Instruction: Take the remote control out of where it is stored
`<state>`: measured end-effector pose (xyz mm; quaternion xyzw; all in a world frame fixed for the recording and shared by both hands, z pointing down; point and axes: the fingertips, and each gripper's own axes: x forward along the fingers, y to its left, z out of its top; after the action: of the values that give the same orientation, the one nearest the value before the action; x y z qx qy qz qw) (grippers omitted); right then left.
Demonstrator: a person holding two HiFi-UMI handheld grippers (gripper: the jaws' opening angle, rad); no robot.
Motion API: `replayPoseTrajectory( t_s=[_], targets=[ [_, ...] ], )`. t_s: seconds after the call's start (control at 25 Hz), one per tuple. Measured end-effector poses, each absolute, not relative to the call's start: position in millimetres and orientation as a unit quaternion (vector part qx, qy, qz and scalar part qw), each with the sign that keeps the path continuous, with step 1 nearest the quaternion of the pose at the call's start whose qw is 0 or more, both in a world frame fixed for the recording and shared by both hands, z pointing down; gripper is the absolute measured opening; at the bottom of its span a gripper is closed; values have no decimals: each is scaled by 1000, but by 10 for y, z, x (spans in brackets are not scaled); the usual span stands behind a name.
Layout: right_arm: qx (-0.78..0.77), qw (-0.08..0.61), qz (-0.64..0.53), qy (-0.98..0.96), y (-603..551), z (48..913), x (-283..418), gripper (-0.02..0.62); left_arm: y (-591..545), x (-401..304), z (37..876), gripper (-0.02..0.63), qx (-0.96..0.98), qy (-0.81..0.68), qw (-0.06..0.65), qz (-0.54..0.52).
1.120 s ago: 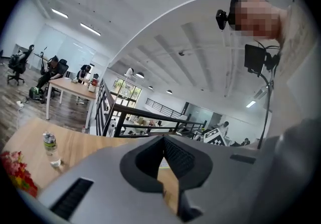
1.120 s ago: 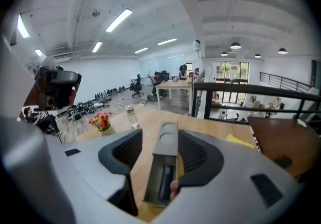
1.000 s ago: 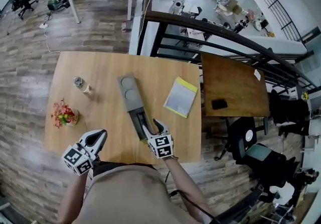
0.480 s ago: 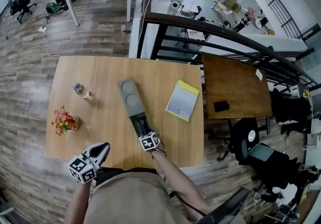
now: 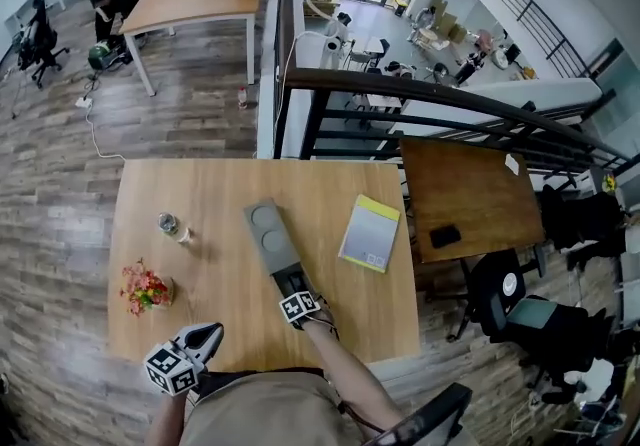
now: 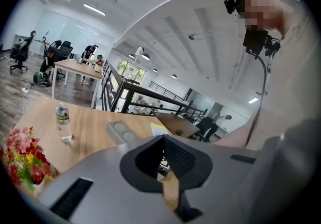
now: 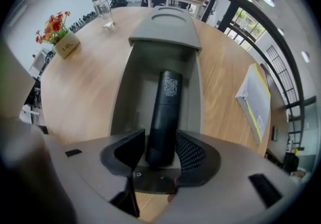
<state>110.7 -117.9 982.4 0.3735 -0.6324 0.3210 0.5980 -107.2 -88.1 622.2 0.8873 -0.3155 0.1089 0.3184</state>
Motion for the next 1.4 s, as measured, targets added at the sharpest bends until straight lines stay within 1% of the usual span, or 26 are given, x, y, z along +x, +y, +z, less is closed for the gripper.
replayPoseTrajectory(
  t_s=[0.08,0.16,0.32,0.44,0.64,0.76,0.96,1.12,1.28,1.4],
  targets=[
    [355,631,301,-621,-1155,9903,1124,184,-936,-1183,6206,-3,890,-314,314,105],
    [347,647,293,-612,-1209,9926,1145,181,-1018,-1270,6180,-3,895,-306,306,107],
    [344,640,315,-611,-1238,9889,1131,174,-1114,-1422,6175,-3,903,-285,298,117],
    [355,601,352,-624,-1299,9840,1116,156,-1195,-1494,6165,-3,909,-269,294,122],
    [398,503,444,-626,-1217,9673,1055,147,-1287,-1669,6092,-3,918,-250,278,133],
    [425,435,498,-619,-1205,9610,1010,146,-1342,-1756,6115,-3,920,-241,275,143],
    [466,326,544,-616,-1224,9444,939,137,-1374,-1714,6150,-3,925,-211,268,168],
    [479,306,558,-604,-1133,9415,964,132,-1396,-1597,6074,-3,933,-192,251,169],
    [481,265,579,-603,-1174,9463,956,127,-1389,-1542,6043,-3,939,-183,241,164],
    [482,261,577,-606,-1262,9398,1009,123,-1402,-1532,6037,-3,938,-186,242,163]
  ],
)
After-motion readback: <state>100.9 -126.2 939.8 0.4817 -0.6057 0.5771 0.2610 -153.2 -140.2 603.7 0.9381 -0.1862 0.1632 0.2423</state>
